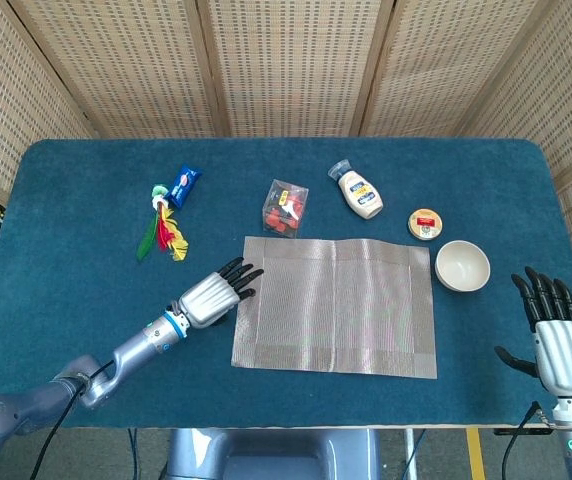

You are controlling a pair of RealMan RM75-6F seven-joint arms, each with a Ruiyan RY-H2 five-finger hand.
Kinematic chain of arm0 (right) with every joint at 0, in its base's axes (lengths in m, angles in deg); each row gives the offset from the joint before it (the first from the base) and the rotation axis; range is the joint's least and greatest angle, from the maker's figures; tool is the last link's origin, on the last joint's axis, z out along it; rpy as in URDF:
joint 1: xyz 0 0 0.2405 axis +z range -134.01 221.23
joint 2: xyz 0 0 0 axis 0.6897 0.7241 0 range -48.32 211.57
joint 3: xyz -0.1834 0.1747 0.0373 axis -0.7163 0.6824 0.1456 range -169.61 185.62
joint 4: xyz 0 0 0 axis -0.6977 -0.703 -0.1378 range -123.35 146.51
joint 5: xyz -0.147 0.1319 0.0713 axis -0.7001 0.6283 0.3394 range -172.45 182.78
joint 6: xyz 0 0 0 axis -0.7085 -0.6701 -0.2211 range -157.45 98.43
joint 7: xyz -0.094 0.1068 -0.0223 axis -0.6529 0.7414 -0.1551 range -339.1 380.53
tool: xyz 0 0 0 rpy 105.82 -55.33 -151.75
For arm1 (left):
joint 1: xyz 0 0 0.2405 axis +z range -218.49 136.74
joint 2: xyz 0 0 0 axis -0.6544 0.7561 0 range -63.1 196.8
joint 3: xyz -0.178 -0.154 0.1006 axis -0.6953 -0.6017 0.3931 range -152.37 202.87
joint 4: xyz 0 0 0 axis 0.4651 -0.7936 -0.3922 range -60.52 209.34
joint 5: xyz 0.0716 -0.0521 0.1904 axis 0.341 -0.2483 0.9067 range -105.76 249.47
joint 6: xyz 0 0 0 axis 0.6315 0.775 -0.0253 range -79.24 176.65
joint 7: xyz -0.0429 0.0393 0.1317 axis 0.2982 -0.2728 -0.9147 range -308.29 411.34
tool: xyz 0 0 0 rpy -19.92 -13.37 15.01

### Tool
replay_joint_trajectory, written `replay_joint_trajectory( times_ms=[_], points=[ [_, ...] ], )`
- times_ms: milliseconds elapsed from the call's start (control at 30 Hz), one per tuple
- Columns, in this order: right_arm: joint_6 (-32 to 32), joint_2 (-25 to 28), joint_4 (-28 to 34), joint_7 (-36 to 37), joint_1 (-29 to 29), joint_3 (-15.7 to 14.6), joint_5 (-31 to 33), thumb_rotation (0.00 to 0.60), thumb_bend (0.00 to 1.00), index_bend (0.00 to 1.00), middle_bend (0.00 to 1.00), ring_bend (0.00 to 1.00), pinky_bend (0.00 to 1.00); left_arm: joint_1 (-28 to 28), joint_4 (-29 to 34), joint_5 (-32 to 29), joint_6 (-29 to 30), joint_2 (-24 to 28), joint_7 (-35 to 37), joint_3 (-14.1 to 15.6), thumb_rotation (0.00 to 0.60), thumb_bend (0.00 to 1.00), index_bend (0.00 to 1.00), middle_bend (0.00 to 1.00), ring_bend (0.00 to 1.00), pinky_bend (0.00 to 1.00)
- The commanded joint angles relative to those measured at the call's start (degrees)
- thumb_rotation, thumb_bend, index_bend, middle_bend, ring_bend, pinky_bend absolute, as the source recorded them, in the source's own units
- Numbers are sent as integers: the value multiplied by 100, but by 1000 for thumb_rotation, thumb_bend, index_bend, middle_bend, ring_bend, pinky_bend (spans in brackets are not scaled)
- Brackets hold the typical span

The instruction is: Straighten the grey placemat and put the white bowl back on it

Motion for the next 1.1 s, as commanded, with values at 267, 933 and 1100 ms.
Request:
replay_joint_trajectory(
  times_ms=[267, 933, 1100],
  points=[
    [-82, 35, 62, 17, -64, 39, -141, 600, 0, 65, 0, 0, 0, -152, -174, -97, 28, -265, 26, 36, 600, 260, 293, 0, 0, 0],
    [-172, 127, 168, 178, -162, 68, -359, 600, 0, 71, 0, 0, 0, -250, -144, -306, -36, -513, -205, 105, 600, 462, 315, 0, 0, 0],
    [-187, 146, 188, 214, -180, 71, -408, 600, 0, 71, 0, 0, 0, -271, -160, -348, -52, -565, -237, 114, 600, 514, 345, 0, 0, 0]
  ],
)
